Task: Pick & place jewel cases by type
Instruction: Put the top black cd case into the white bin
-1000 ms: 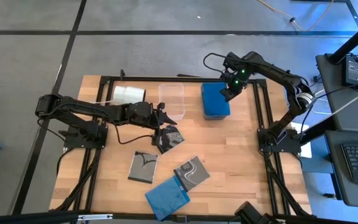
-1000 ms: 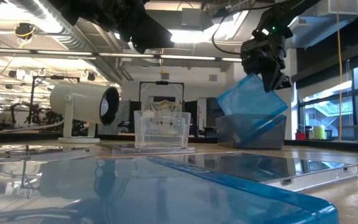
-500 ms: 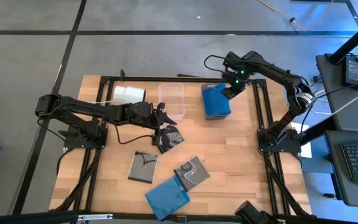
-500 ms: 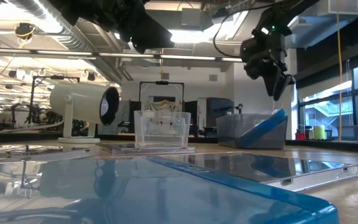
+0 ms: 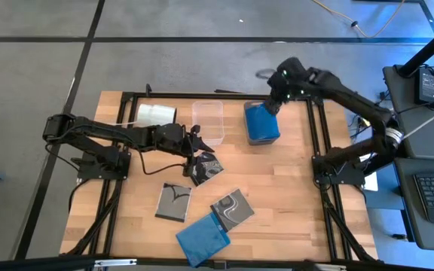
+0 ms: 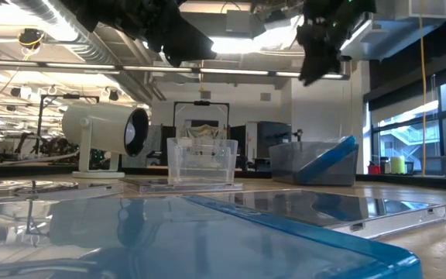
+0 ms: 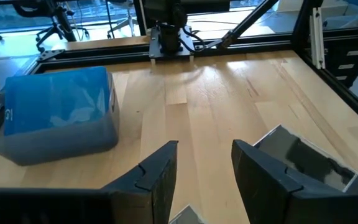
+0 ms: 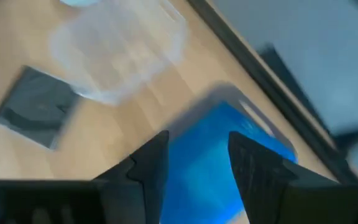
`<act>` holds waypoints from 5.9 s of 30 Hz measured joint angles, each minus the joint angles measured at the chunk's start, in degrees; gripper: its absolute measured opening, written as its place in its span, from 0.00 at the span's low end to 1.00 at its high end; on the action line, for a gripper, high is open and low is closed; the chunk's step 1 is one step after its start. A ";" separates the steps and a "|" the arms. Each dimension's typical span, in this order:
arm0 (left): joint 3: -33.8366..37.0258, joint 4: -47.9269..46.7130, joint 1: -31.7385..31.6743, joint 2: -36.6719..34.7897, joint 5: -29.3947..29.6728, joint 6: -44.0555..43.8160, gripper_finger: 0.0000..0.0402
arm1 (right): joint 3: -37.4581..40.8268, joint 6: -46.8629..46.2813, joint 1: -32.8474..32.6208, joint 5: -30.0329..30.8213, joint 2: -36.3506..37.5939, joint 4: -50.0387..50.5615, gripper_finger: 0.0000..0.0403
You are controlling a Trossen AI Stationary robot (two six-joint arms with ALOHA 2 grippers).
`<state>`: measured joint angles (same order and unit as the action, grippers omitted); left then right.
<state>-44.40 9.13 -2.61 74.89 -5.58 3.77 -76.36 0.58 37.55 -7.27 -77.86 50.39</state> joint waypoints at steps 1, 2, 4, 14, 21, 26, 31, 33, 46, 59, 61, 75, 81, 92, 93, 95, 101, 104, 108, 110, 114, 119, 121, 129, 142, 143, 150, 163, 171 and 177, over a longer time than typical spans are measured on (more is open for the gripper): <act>0.00 -0.02 0.00 0.00 0.00 -0.15 0.37 | 2.26 0.37 -1.73 -0.04 1.57 -3.35 0.42; 0.00 -0.02 0.00 0.00 0.00 -0.71 0.37 | 4.73 1.01 -3.37 -0.25 2.99 -7.11 0.42; 0.00 0.00 0.00 0.00 0.04 -1.96 0.37 | 10.04 2.57 -6.51 -1.66 5.40 -14.49 0.42; 0.00 0.04 0.00 0.00 -0.14 -7.79 0.37 | 37.15 10.60 -19.72 -12.85 6.90 -58.15 0.42; 0.00 -3.04 1.23 0.00 -0.46 -11.12 0.38 | 41.31 13.05 -27.79 -1.76 3.01 -66.95 0.42; 0.00 -5.37 2.89 0.02 0.55 -11.15 0.37 | 41.31 11.73 -30.98 -0.28 -2.76 -70.69 0.42; 0.00 -4.37 4.46 0.02 0.69 -11.14 0.39 | 41.27 10.56 -33.25 0.46 -10.52 -77.28 0.42; 0.00 -4.34 4.92 0.02 1.85 -11.41 0.40 | 40.83 9.38 -33.87 1.86 -13.56 -78.76 0.42; 0.07 -4.85 8.41 1.59 5.60 -8.59 0.57 | 33.62 8.61 -36.00 3.22 -26.92 -78.93 0.42; 0.09 -23.46 8.37 4.07 18.46 -14.90 0.56 | 33.33 7.06 -35.97 3.20 -28.71 -75.42 0.42; 0.09 -28.18 8.39 4.19 18.67 -14.68 0.56 | 33.33 7.01 -35.97 3.22 -28.71 -74.42 0.42; 0.00 -39.12 4.49 9.71 15.02 -16.50 0.56 | 33.35 6.97 -35.97 3.20 -28.71 -73.27 0.42; 0.00 -39.38 3.48 14.31 13.90 -14.45 0.56 | 33.35 6.95 -35.97 3.20 -28.71 -73.15 0.42; -0.26 -38.97 0.94 18.74 9.91 -14.13 0.56 | 33.37 7.16 -35.97 1.16 -28.71 -70.67 0.42; -0.19 -38.66 0.90 18.59 9.84 -13.69 0.56 | 33.37 7.12 -35.97 1.16 -28.71 -70.59 0.42; -0.11 -37.57 0.90 18.43 9.88 -12.31 0.56 | 33.37 7.15 -35.97 1.16 -28.68 -70.53 0.42; 0.02 -32.54 0.90 18.75 9.82 -8.72 0.56 | 33.35 6.72 -35.97 1.14 -28.68 -70.36 0.42; 0.13 -30.07 0.83 18.90 8.92 -8.52 0.56 | 33.35 6.62 -35.97 1.14 -28.68 -70.31 0.42; 0.17 -28.16 0.83 18.91 8.58 -8.52 0.56 | 33.35 5.63 -35.97 1.14 -28.64 -70.09 0.42; 0.17 -27.93 0.85 18.91 8.52 -8.52 0.56 | 33.35 4.99 -35.97 1.15 -28.64 -69.99 0.42; 0.17 -27.65 1.13 18.91 8.52 -8.52 0.56 | 33.35 4.54 -35.97 1.65 -28.60 -69.82 0.42; 0.17 -27.43 1.33 18.73 8.50 -8.14 0.56 | 33.35 4.48 -35.97 2.02 -28.60 -69.64 0.42; 0.17 -27.41 1.35 18.64 8.46 -8.42 0.56 | 33.35 4.48 -35.97 2.04 -28.60 -69.55 0.42; 0.35 -27.00 1.50 16.75 6.96 -8.75 0.56 | 33.36 4.57 -35.97 2.04 -28.55 -69.11 0.42; 0.33 -27.71 1.97 12.24 6.97 -8.70 0.56 | 33.36 4.60 -35.94 2.10 -28.55 -68.65 0.42; 0.31 -27.71 2.09 11.82 7.04 -8.70 0.56 | 33.37 4.62 -35.94 2.09 -28.55 -68.63 0.42; 0.09 -27.67 3.01 8.25 7.62 -8.54 0.56 | 33.40 4.65 -35.94 2.08 -28.55 -68.61 0.42; -0.25 -23.48 3.48 3.33 7.74 -9.02 0.56 | 33.40 4.65 -35.92 2.10 -28.62 -68.64 0.42; -0.28 -23.20 3.54 3.52 9.78 -8.92 0.56 | 33.40 5.55 -35.91 2.15 -28.66 -68.67 0.42; -0.26 -20.89 3.83 3.54 10.35 -8.00 0.56 | 33.40 5.66 -35.90 2.15 -28.66 -68.65 0.42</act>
<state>-44.66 -11.77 1.21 78.43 4.76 -4.23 -42.96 6.24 1.65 -5.13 -106.52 -18.26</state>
